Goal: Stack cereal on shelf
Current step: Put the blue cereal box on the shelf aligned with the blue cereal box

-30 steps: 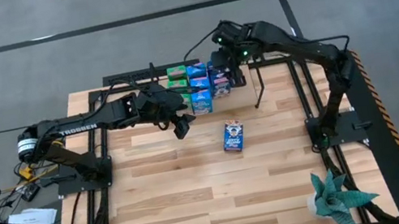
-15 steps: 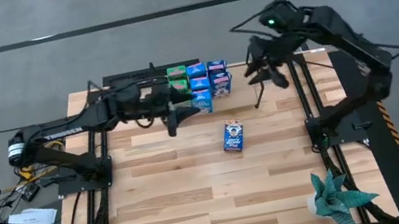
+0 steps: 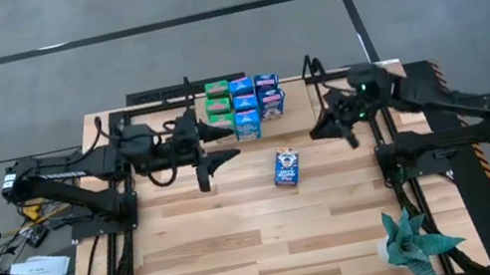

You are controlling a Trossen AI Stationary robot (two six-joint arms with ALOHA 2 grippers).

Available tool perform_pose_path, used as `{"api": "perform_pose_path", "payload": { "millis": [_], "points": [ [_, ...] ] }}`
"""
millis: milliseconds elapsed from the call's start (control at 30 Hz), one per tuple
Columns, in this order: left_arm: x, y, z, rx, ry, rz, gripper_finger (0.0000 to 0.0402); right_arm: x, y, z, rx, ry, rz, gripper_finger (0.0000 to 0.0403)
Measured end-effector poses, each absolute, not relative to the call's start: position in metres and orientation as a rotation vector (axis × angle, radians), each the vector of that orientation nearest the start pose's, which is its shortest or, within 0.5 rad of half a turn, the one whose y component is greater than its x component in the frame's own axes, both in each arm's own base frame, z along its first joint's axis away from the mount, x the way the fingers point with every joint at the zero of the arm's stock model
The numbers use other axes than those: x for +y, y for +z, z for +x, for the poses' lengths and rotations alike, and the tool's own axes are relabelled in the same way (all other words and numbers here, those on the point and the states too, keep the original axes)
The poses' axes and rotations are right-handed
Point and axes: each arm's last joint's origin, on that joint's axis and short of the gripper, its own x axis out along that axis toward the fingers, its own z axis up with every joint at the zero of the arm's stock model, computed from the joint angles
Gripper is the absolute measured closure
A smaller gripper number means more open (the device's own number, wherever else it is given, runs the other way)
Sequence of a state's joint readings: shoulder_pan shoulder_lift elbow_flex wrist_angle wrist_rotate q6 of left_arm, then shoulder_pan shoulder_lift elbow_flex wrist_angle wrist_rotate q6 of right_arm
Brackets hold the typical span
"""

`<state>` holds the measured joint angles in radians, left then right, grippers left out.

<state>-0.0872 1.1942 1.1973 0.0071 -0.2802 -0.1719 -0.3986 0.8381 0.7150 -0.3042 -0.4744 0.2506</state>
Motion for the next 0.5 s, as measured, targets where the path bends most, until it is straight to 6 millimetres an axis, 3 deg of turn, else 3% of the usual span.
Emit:
{"api": "perform_pose_path", "payload": {
  "millis": [167, 300, 500],
  "points": [
    [-0.025, 0.411, 0.262, -0.027, 0.208, -0.175, 0.0154, -0.044, 0.256, 0.181, 0.467, -0.121, 0.374, 0.0367],
    [-0.032, 0.41, 0.261, -0.023, 0.228, -0.174, 0.0155, -0.034, 0.234, 0.192, 0.534, -0.132, 0.331, 0.0393],
    [-0.043, 0.405, 0.258, 0.019, 0.271, -0.181, 0.0155, -0.025, 0.193, 0.205, 0.652, -0.188, 0.273, 0.038]
  ]
}}
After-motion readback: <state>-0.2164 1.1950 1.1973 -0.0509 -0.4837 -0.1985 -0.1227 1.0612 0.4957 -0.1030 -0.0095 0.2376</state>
